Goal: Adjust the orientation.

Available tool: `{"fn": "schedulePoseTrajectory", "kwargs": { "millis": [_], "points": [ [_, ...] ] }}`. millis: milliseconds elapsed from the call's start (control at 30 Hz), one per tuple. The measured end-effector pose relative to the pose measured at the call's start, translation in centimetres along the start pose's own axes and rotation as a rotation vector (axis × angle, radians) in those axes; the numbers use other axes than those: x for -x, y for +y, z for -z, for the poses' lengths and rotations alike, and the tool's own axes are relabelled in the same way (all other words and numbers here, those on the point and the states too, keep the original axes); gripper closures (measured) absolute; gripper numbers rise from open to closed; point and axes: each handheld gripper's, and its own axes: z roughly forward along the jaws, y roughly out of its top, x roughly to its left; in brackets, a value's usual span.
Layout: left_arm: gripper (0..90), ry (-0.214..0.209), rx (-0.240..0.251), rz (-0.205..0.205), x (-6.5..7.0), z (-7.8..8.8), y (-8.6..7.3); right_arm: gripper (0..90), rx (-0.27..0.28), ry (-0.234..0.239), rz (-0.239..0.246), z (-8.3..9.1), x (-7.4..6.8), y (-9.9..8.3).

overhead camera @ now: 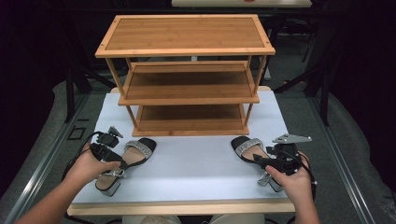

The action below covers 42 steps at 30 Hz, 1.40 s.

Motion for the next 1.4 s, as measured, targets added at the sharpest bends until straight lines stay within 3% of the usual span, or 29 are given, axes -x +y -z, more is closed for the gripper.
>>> {"fn": "schedulePoseTrajectory", "kwargs": {
  "millis": [100,267,567,800,833,867,967,1233,1400],
  "points": [
    [31.0,0.016,-0.033,-0.010,-0.2,-0.8,0.1,38.2,-0.002,0.005,0.002,-0.1,0.0,0.0],
    [31.7,-0.003,-0.097,-0.030,-0.6,-1.9,0.3,38.1,-0.008,0.003,0.006,-0.3,-0.1,-0.1],
    [39.1,-0.039,-0.136,-0.011,-0.7,-2.5,0.6,38.1,-0.007,-0.002,0.006,-0.5,-0.1,-0.1],
    [41.4,-0.032,-0.197,0.002,-0.7,-2.8,1.3,38.2,-0.004,-0.003,0.003,-0.5,0.1,-0.2],
    [41.5,-0.032,-0.203,0.000,-0.7,-2.8,1.4,38.2,-0.010,0.018,0.001,-0.5,0.1,-0.2],
    [41.6,-0.031,-0.211,0.001,-0.7,-2.8,1.5,38.2,-0.014,-0.027,0.001,-0.5,0.0,-0.2],
    [42.0,-0.038,-0.214,0.008,-0.8,-2.8,1.5,38.1,-0.010,0.012,0.002,-0.4,0.3,-0.2],
    [42.6,-0.055,-0.200,0.031,-1.0,-1.9,1.5,38.2,-0.004,-0.007,-0.007,-0.3,0.5,-0.3],
    [42.8,-0.048,-0.194,0.019,-0.9,-1.1,1.5,38.3,-0.003,0.000,-0.004,-0.4,0.4,-0.3]
  ]
}}
